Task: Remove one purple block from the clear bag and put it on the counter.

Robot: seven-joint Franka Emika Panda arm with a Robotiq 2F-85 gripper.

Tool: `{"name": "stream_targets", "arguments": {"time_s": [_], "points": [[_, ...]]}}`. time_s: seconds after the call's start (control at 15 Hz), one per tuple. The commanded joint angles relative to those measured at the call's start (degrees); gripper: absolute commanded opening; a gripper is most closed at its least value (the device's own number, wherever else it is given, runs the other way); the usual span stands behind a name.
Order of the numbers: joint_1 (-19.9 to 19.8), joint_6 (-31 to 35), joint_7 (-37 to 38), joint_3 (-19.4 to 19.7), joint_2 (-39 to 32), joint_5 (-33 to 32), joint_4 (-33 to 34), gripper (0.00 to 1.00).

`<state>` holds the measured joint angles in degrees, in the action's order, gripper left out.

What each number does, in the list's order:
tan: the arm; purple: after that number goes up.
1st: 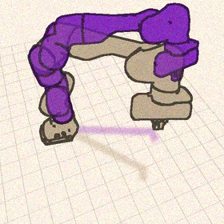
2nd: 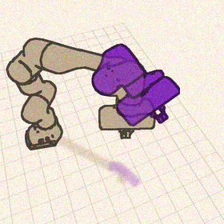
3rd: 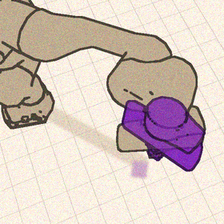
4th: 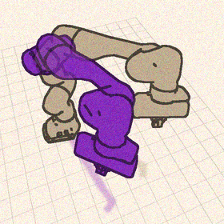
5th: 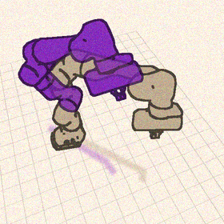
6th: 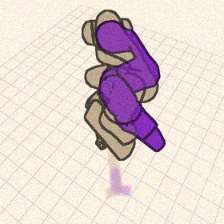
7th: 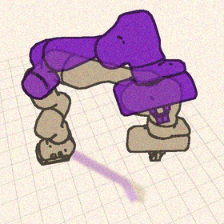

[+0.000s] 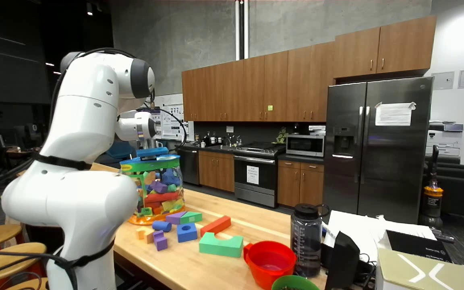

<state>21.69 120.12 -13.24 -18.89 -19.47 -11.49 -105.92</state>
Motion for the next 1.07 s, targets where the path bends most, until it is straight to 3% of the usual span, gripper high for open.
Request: {"name": "stream_targets", "arguments": {"time_s": [0.0, 0.27, 0.53, 1.0], "points": [[0.4, 5.7, 1.4, 1.5, 0.2, -5.2, -2.2, 1.0], [0.4, 7.8, 1.9, 2.3, 0.7, -9.2, -3.8, 1.0], [0.2, 3.3, 0.2, 3.2, 1.7, -13.1, -1.7, 1.0], [0.1, -5.9, -2.2, 4.6, 2.5, -18.7, 7.7, 1.0]]}}
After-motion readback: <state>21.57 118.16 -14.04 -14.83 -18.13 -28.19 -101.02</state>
